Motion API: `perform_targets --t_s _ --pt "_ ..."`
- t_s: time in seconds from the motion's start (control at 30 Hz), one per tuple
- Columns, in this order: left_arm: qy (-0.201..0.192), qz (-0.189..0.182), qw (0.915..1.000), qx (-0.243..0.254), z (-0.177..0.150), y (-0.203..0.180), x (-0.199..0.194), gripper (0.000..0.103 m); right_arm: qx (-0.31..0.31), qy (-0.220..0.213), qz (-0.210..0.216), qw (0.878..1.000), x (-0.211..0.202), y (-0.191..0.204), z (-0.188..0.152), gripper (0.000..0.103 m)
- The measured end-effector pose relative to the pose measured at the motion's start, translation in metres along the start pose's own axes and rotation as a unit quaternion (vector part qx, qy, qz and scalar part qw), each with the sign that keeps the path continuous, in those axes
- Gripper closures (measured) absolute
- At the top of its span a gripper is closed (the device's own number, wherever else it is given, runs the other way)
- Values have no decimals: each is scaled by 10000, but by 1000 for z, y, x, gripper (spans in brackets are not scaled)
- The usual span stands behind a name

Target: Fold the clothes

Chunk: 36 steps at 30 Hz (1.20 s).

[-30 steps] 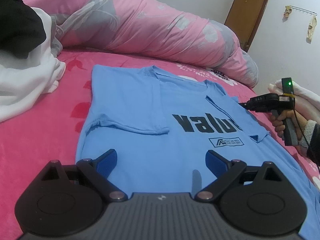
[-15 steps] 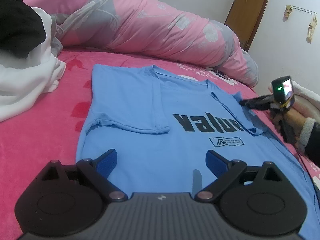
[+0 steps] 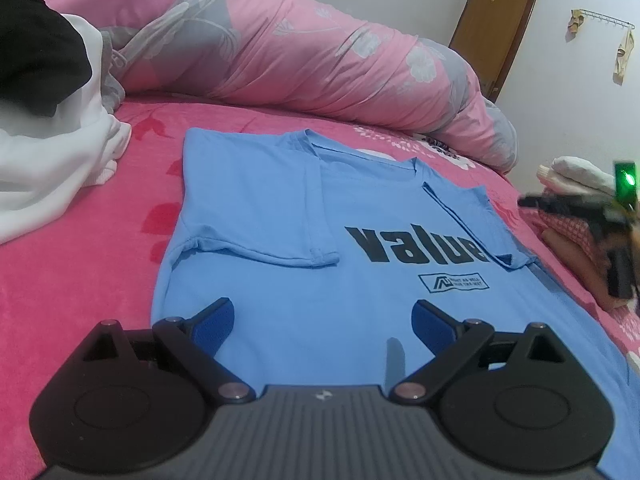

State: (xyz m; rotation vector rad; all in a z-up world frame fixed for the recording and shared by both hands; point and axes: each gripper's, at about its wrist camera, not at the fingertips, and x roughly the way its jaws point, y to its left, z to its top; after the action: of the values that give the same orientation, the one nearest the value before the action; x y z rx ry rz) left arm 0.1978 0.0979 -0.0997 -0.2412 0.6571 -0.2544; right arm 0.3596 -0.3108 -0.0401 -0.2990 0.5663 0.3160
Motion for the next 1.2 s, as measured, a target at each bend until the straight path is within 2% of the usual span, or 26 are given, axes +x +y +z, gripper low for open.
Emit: perform_targets --t_s 0.1,0.33,0.47,0.53,0.63,0.73,0.83,0.93,1.1,1.13,1.17,1.2 --pt "13 21 10000 23 0 -1 0 7 321 7 9 9995 -27 -4 -12 91" --pt "27 91 9999 61 2 -3 -1 7 1097 40 3 9940 -90 -15 -41 89" --pt "-101 156 9998 -22 7 -4 -17 7 1539 58 0 9881 -125 -20 -58 87" --pt "-193 105 9998 -1 10 -8 -31 7 1912 72 57 9815 -148 -26 -74 86" --pt "-243 49 9996 160 11 -20 -51 7 2530 210 283 9668 -175 -28 -117 84" --pt "-133 68 9993 334 4 -34 -69 7 2833 328 284 9580 -169 -27 -140 83" --pt "63 153 9987 478 -12 -45 -84 7 3078 143 571 9496 -154 -25 -143 83" --pt "286 248 9974 609 -32 -50 -92 7 2968 47 783 9517 -136 -20 -137 83" --pt "570 433 9959 557 -56 -46 -94 7 2692 367 909 9581 -111 -12 -141 82" --pt "589 458 9958 529 -58 -45 -94 7 2644 421 928 9590 -108 -10 -143 83" --pt "585 472 9959 510 -60 -43 -95 7 2564 409 1032 9602 -110 -9 -143 100" --pt "583 488 9959 499 -61 -42 -95 7 2478 387 1149 9612 -114 -8 -143 102"
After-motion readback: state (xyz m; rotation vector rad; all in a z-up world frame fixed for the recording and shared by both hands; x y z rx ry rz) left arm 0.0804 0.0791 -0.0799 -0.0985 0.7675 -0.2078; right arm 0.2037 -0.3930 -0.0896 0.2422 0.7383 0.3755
